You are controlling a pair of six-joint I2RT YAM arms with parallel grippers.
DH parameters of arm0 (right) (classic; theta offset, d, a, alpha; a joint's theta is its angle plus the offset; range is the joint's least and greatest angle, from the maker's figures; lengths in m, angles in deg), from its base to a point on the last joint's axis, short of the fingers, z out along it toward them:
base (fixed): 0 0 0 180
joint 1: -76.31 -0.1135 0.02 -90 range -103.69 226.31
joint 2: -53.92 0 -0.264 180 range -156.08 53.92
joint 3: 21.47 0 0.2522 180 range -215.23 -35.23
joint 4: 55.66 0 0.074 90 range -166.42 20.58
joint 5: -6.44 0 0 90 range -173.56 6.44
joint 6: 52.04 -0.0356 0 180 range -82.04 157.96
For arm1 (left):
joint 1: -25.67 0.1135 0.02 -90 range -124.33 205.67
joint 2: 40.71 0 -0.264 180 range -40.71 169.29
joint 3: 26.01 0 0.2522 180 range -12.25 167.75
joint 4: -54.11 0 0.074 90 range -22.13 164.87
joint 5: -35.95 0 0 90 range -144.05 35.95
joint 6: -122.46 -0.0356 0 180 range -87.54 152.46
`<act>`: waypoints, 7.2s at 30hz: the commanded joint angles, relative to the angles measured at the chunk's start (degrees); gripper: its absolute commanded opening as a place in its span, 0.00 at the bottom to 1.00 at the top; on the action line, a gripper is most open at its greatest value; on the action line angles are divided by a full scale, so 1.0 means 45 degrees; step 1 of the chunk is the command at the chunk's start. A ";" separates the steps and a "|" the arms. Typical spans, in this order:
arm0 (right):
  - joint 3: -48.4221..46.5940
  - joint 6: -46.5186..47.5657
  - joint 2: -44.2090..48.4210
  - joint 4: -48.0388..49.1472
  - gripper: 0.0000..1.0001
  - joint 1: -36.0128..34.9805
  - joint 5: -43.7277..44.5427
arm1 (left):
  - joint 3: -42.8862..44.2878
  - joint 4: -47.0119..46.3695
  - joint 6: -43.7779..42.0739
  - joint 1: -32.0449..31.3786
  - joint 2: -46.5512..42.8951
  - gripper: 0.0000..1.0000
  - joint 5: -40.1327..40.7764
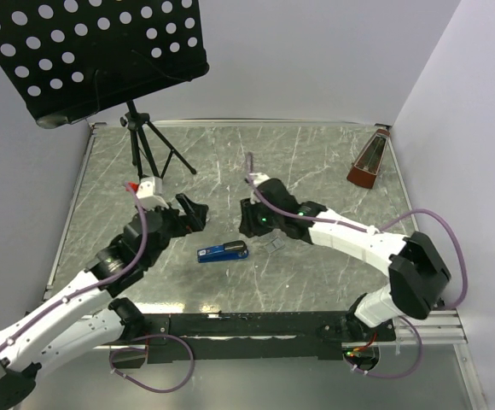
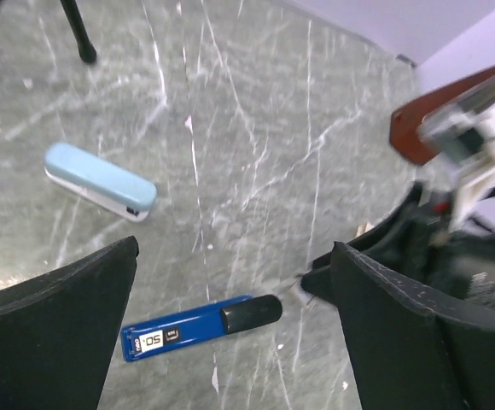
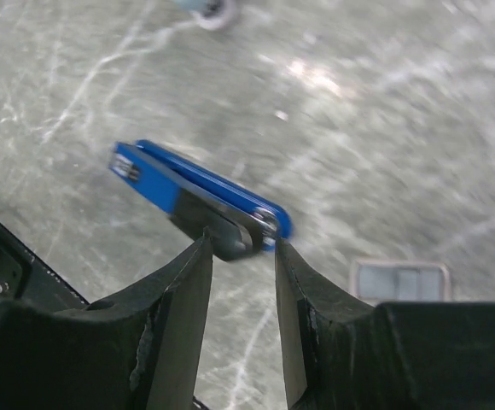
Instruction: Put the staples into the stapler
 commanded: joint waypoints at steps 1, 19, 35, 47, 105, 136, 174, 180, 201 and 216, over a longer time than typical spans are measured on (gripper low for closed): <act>-0.1480 0.0728 -0.1220 -0.1526 0.43 -0.0761 0.1157 | 0.1191 0.1473 -0.0394 0.0521 -0.0499 0.99 -0.0455; -0.0800 -0.0053 -0.4093 -0.2662 0.42 -0.1251 0.1217 | 0.1075 0.1846 -0.1410 0.1244 -0.1320 0.99 -0.0143; -0.1987 0.1019 -0.2727 -0.3285 0.44 -0.0919 0.1118 | 0.1387 0.2001 -0.1488 0.1420 -0.1750 0.99 0.0012; -0.3866 0.5920 -0.2256 -0.3520 0.80 -0.1329 -0.0716 | 0.2208 0.2607 -0.3302 0.1420 -0.2686 0.99 0.1554; -0.6759 0.4575 -0.4955 -0.4128 0.71 0.4062 0.3386 | 0.0138 0.0966 -0.4164 0.3940 -0.4524 0.99 0.0521; 0.6915 0.2798 0.7255 0.8861 1.00 0.3046 -0.3489 | 0.1992 -0.0153 -1.5855 0.4018 0.4303 0.97 -0.9928; 0.7325 0.2720 0.6513 0.9839 1.00 0.3046 -0.3765 | 0.8204 0.4521 -1.8326 0.4897 1.3797 0.44 -0.9636; 0.7344 0.2759 0.6453 0.9800 1.00 0.3046 -0.3667 | 0.8126 0.4560 -1.7604 0.4351 1.3641 0.39 -0.9577; 0.5452 0.0534 0.4501 0.7417 1.00 0.3124 -0.2631 | 0.6058 -0.0534 -1.1198 0.2790 0.9718 0.01 -1.1160; 0.4415 -0.3060 0.4403 0.6440 0.89 0.2480 -0.1442 | 0.1624 -0.5927 -0.7896 0.0483 0.5849 0.01 -0.9441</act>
